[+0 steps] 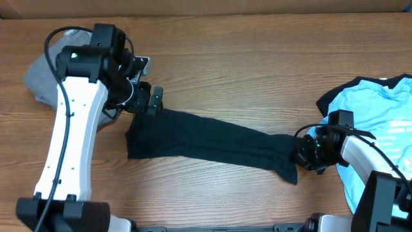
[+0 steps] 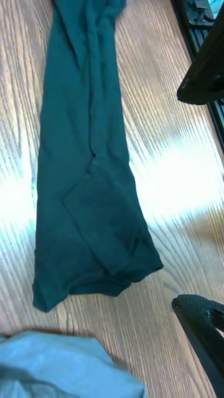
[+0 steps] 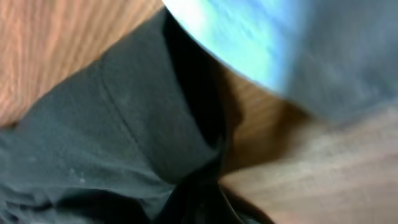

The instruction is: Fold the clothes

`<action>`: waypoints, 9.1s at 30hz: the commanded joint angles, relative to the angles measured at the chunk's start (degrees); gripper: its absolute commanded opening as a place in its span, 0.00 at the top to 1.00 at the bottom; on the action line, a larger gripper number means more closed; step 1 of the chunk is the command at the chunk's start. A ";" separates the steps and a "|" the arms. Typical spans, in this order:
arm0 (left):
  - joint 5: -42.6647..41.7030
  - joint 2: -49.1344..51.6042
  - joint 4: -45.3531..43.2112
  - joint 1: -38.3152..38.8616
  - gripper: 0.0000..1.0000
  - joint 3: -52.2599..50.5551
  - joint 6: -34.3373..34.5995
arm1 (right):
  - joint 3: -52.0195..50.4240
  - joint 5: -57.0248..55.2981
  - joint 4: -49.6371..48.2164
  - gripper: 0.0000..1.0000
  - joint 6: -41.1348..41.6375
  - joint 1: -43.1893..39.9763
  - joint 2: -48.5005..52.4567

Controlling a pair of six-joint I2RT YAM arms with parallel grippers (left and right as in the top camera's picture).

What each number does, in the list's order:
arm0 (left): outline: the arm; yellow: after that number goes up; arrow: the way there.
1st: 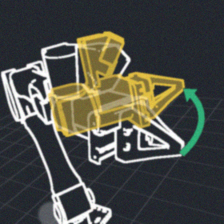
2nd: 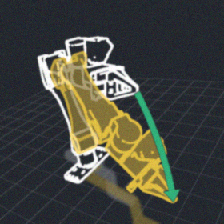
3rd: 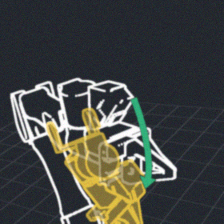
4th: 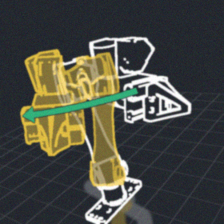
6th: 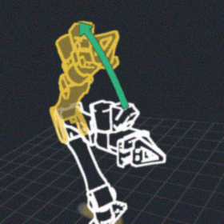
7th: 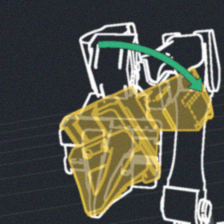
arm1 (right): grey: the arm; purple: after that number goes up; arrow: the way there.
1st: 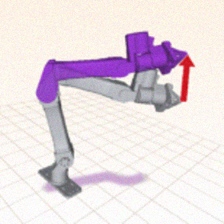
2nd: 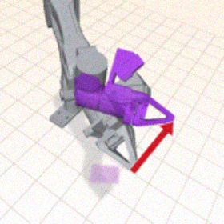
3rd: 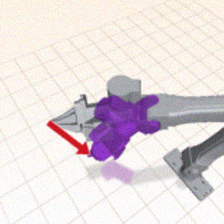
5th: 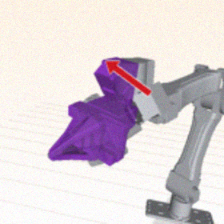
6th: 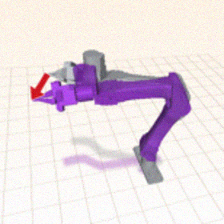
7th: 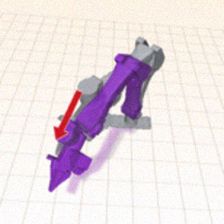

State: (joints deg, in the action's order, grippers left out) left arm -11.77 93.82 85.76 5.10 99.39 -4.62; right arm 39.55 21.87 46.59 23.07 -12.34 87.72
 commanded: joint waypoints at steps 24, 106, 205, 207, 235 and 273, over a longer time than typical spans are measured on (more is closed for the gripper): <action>-9.05 -4.96 1.49 -3.72 0.01 1.51 0.83 | 17.84 -12.70 10.71 0.96 8.02 24.70 -15.15; 5.88 6.32 -25.86 -7.80 0.96 -32.83 9.55 | 17.97 -4.37 0.87 0.59 9.49 31.95 -15.76; -21.88 14.80 -16.79 -16.81 0.96 9.90 2.71 | 17.94 -0.76 5.35 0.57 4.79 28.13 -17.53; -18.25 14.80 -19.17 -20.98 0.96 11.43 3.39 | 17.94 -0.79 5.84 0.57 5.01 28.13 -17.53; -24.37 3.28 0.68 -28.30 0.00 32.37 -7.26 | 24.90 -3.37 9.79 0.59 4.90 28.15 -24.30; 12.57 -34.05 9.64 10.08 0.00 12.46 15.56 | 43.23 -11.98 34.07 0.00 -5.75 28.13 -48.43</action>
State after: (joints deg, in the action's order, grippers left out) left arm 0.71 59.79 95.24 14.66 111.98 9.56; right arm 82.70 10.20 79.70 17.87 15.53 39.18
